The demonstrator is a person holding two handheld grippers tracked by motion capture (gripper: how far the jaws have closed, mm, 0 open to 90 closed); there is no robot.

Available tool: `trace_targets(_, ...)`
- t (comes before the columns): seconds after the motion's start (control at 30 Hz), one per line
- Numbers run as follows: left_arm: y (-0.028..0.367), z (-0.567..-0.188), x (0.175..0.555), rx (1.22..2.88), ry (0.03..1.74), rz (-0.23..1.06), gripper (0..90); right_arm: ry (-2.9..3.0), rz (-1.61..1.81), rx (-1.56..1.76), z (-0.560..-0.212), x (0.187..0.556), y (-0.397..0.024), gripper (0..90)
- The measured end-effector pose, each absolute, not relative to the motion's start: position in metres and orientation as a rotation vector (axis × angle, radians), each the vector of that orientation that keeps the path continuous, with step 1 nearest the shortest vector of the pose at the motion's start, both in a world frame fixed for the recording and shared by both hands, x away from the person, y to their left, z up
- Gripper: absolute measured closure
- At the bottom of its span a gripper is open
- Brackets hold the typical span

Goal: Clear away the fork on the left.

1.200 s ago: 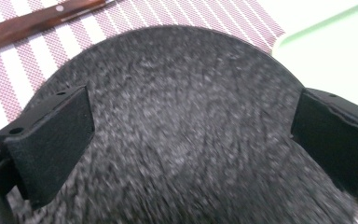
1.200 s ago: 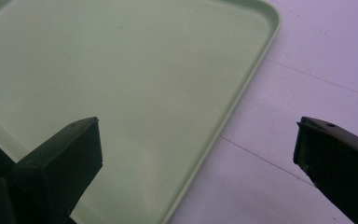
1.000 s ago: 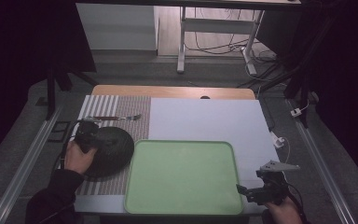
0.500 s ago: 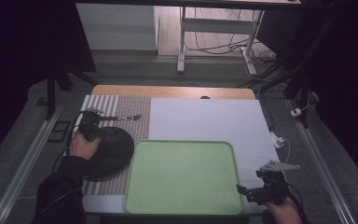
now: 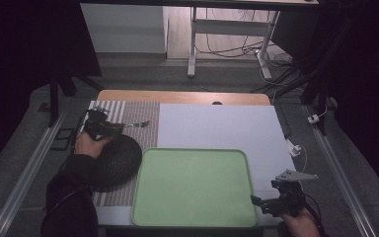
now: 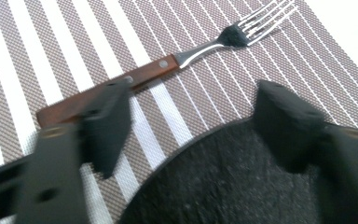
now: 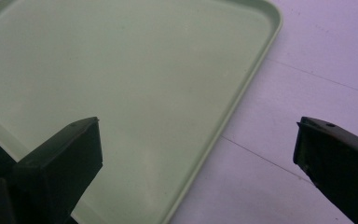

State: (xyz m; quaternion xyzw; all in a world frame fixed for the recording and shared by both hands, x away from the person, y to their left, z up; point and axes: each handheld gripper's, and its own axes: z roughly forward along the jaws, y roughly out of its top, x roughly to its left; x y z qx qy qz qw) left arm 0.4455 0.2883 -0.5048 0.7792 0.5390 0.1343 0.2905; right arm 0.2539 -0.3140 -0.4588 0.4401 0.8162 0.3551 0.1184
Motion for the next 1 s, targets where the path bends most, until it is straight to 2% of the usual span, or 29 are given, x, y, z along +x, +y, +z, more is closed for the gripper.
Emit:
trace_targets(0.03,0.289,-0.505,0.448,2.083,1.444,0.361,40.4,2.387,1.039,1.287,-0.459,0.254,-0.314,1.2)
trace_targets(0.23,0.298,-0.504,0.464,2.112,1.469,0.357,74.8,2.387,1.043,1.290,-0.459,0.254,-0.315,1.2)
trace_targets(0.27,0.299,-0.503,0.466,2.127,1.475,0.371,85.2,2.387,1.045,1.291,-0.459,0.254,-0.315,1.2)
trace_targets(0.33,0.301,-0.502,0.471,2.133,1.487,0.375,88.4,2.387,1.046,1.291,-0.459,0.254,-0.315,1.2)
trace_targets(0.7,0.310,-0.513,0.501,2.147,1.634,0.387,88.7,2.384,1.054,1.295,-0.459,0.254,-0.316,1.2)
trace_targets(1.0,0.320,-0.526,0.494,2.120,1.660,0.347,88.8,2.382,1.058,1.300,-0.459,0.254,-0.316,1.2)
